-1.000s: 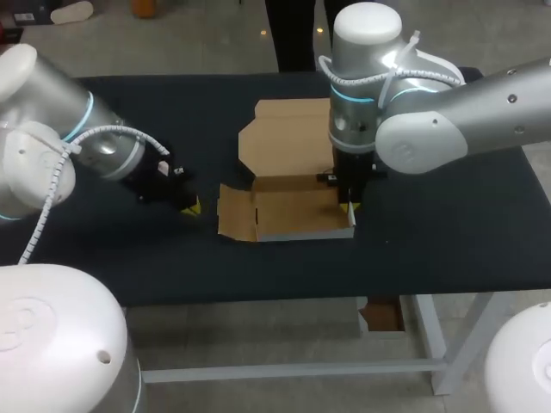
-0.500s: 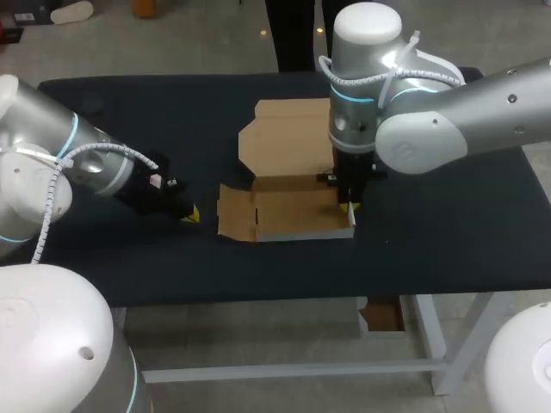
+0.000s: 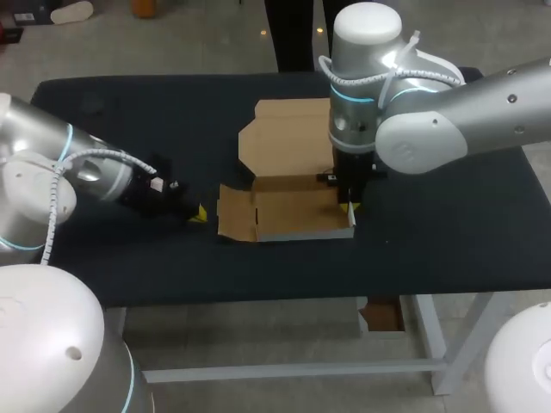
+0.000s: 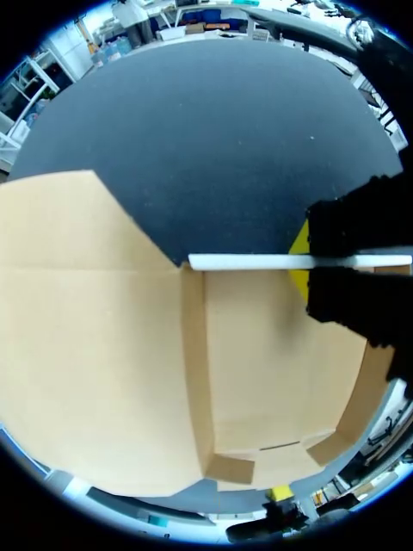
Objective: Assemble the packaging by folding the flat box into shape, placing the metal phone stand inside, and closing the box properly
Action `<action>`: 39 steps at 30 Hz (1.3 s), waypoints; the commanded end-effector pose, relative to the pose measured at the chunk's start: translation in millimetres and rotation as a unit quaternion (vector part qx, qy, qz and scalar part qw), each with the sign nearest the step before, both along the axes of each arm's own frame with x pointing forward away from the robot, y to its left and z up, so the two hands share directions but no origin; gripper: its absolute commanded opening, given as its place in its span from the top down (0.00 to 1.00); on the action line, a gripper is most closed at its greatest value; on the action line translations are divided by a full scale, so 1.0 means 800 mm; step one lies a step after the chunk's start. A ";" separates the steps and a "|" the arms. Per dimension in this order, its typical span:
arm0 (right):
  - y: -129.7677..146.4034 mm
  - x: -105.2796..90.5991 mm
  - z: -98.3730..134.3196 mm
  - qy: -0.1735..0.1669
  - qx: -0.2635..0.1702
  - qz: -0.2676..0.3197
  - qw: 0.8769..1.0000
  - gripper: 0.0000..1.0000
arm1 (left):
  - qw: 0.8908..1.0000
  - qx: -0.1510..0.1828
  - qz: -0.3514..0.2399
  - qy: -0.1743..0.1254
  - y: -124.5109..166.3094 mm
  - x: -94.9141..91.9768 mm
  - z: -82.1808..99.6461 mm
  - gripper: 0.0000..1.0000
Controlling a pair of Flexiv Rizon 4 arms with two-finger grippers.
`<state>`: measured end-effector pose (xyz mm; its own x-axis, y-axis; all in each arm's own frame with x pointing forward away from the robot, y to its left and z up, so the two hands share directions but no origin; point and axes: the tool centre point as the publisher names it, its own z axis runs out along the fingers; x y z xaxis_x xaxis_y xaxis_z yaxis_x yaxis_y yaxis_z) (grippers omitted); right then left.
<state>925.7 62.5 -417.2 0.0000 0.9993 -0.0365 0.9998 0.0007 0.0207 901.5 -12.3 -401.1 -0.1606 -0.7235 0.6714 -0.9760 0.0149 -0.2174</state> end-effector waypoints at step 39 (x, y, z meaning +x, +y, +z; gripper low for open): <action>0.001 0.001 0.001 0.001 -0.001 0.000 1.000 1.00 | 0.996 -0.074 -0.052 -0.018 -0.074 0.008 0.014 1.00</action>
